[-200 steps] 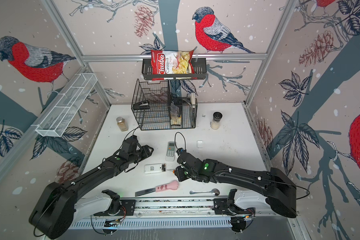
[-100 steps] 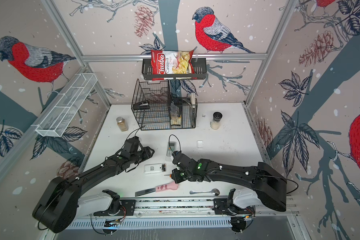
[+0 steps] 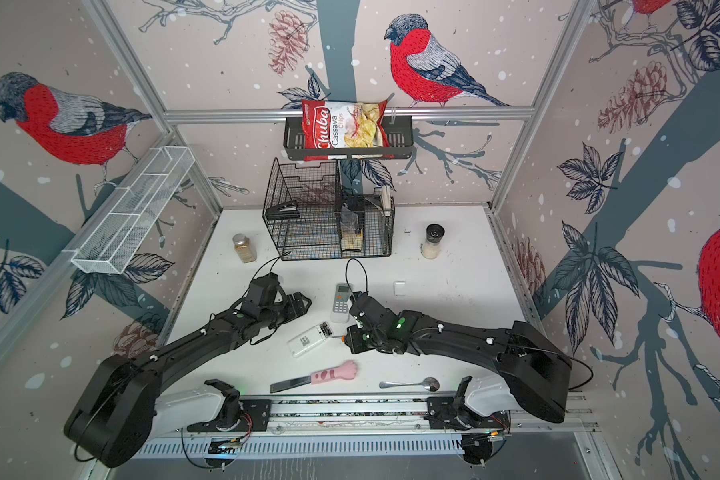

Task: Unload the batteries from the remote control
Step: 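Carry the screwdriver toward the opened remote while the left gripper grasps the remote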

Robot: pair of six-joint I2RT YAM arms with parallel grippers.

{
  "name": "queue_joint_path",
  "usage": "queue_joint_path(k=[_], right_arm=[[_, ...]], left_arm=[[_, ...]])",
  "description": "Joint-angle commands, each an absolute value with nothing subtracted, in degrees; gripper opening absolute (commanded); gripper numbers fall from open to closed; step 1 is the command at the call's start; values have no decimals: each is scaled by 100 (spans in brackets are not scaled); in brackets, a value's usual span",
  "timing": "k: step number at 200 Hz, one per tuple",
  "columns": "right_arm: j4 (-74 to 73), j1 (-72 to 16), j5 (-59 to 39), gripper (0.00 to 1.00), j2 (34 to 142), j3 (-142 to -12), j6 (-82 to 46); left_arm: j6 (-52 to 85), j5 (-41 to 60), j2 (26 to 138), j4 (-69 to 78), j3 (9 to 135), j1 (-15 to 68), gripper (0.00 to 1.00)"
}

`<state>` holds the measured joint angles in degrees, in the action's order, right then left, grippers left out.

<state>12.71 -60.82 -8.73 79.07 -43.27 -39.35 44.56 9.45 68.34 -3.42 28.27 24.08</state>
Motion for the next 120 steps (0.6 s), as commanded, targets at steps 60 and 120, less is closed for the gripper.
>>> queue_joint_path(k=[60,120], right_arm=[[983,-5825,-1318,0,8477,-4873,-3446],[1729,-5643,-1070,0,8147,-5081,-3423]], left_arm=[[4308,817,6286,-1492,2628,2443,94],[4527,11,6014,-2489,3006,3385,90]])
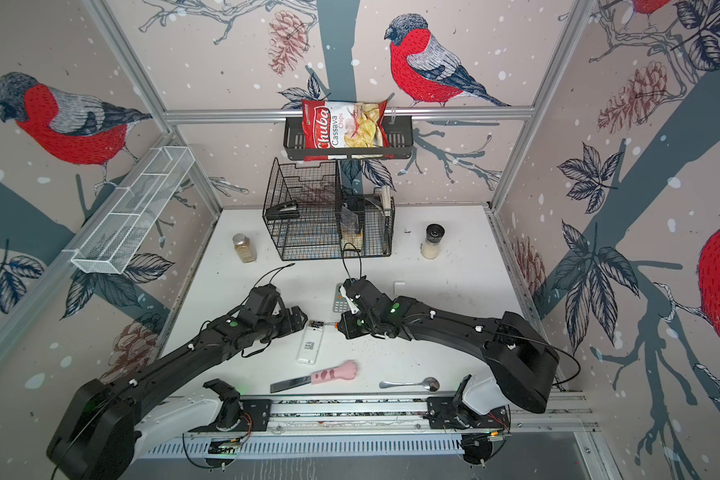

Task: Unload the batteries from the remote control
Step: 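Carry the screwdriver toward the opened remote while the left gripper grasps the remote, then lower the screwdriver tip to the battery compartment while the left gripper holds the remote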

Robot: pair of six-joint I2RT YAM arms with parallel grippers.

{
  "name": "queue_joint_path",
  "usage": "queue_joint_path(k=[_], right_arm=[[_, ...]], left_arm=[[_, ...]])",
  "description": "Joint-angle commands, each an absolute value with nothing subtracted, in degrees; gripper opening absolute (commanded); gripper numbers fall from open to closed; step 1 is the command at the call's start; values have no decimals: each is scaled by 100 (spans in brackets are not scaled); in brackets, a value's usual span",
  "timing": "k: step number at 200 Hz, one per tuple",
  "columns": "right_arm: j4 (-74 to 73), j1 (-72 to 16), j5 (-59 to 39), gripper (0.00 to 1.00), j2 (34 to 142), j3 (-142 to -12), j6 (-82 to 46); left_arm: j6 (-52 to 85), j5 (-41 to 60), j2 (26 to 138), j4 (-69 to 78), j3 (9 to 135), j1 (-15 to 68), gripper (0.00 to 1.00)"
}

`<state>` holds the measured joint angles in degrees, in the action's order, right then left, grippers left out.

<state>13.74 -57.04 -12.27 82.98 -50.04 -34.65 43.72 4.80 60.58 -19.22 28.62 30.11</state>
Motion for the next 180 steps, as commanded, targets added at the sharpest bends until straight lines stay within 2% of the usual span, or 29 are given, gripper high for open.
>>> queue_joint_path(k=[1,39,64,140,162,180], right_arm=[[1739,-5639,-1067,0,8134,-5080,-3426],[1979,-5488,-972,0,7885,-5140,-3502],[2039,-5409,-948,0,7802,-5203,-3501],[1936,-5273,-1015,0,7762,-5189,-3507],[1878,-5240,-1069,0,7748,-5127,-3568],[1803,-5208,-1095,0,7726,-5049,-3610]], left_arm=[[4540,-13,6008,-2497,3006,3406,90],[4863,-363,5950,-2757,2988,4191,84],[5001,-670,6070,-2981,2979,4652,84],[4949,-685,6842,-2481,2938,5250,86],[4900,-618,7002,-2377,2913,5328,77],[4844,-513,7072,-2202,2809,5344,75]])
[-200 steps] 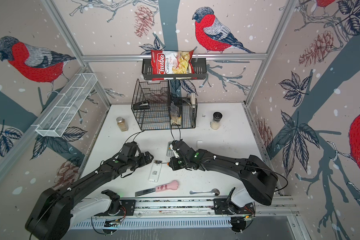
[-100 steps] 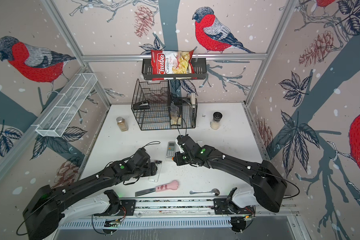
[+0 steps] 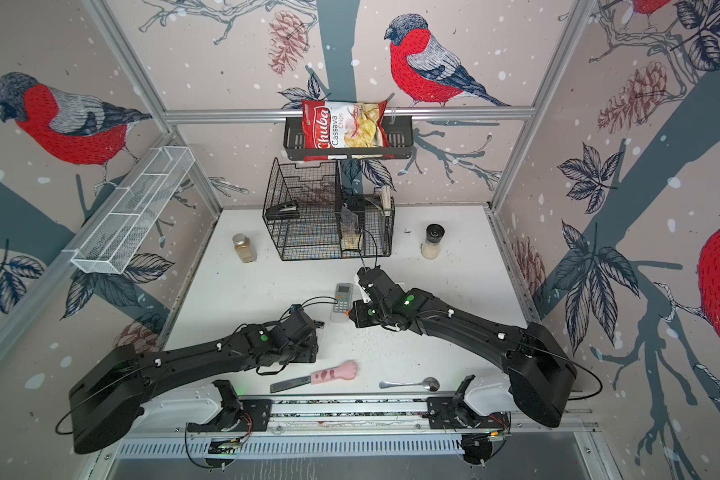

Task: Unload the batteries from the remote control
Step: 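Lower the screwdriver tip to the battery compartment while the left gripper holds the remote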

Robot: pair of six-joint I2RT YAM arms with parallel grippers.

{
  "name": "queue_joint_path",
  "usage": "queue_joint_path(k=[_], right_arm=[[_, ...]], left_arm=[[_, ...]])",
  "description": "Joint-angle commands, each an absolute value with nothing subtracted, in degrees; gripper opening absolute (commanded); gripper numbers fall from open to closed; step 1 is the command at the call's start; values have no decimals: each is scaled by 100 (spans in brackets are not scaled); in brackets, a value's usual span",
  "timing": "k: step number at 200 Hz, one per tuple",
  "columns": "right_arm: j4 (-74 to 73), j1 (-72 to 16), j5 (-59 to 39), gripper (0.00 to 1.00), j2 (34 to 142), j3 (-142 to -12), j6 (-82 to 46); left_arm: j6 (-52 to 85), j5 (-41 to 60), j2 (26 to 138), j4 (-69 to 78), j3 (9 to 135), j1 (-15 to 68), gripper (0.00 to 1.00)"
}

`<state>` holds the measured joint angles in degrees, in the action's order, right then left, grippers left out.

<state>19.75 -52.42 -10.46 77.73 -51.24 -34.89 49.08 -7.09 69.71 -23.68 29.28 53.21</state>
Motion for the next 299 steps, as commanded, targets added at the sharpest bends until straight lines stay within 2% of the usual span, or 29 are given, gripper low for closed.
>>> queue_joint_path(k=[1,74,148,209,252,299], right_arm=[[1795,-5201,-1097,0,7726,-5049,-3611],[1602,-5102,-1143,0,7635,-4864,-3744],[1434,-5067,-1223,0,7620,-4764,-3811],[1300,-5084,-1309,0,7576,-4667,-3867],[1252,-5110,-1327,0,7568,-4634,-3919],[1239,-5164,-1353,0,7626,-4655,-4037]], left_arm=[[4839,-511,7078,-2199,2811,5344,75],[4647,-308,7556,-1993,2843,5378,77],[5002,-465,7504,-2874,2859,5665,76],[5300,-685,7479,-3383,2870,5816,67],[5288,-742,7514,-3260,2725,5820,54],[5140,-779,7684,-2955,2654,5821,48]])
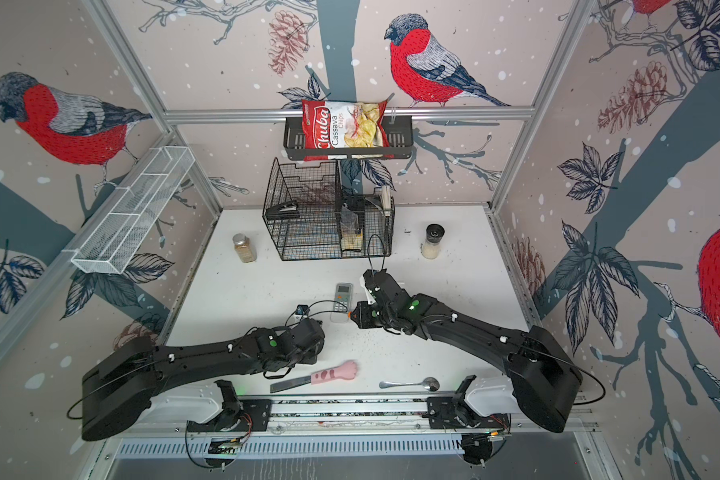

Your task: Unload the batteries from the remote control

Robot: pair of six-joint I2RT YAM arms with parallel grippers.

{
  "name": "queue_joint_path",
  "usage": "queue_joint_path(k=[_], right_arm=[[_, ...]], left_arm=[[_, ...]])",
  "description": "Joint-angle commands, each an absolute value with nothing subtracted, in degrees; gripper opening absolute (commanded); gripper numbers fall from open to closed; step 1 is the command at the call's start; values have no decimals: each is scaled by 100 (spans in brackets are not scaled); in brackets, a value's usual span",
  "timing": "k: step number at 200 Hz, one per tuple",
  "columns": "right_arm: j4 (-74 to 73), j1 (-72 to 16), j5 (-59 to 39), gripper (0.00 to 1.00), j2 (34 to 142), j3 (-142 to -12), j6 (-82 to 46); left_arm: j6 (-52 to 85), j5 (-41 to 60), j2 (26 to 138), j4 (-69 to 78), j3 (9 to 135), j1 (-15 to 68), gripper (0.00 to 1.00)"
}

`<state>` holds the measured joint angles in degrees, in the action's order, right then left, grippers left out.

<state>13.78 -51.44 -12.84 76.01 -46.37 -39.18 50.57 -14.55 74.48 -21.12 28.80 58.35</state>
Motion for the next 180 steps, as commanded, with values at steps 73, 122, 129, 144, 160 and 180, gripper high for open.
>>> queue_joint_path(k=[73,122,129,144,160,180], right_arm=[[953,-5208,-1530,0,7893,-4575,-4565],[493,-5237,-1582,0,7971,-4428,-5032],[472,-5238,-1590,0,7979,-4431,-5061],[436,-5247,-1602,0,7989,-4435,-5123],[356,-5260,-1645,0,8002,-4431,-5165],[312,-5273,-1678,0,8082,-4468,-5176]], left_arm=[[4489,-721,7837,-2225,2587,5825,44],[4276,-720,7796,-2033,2540,5817,43],[4255,-693,7812,-2013,2536,5814,43],[4245,-658,7831,-1971,2519,5819,42],[4264,-621,7816,-1932,2479,5818,42],[4305,-615,7766,-1933,2424,5817,41]])
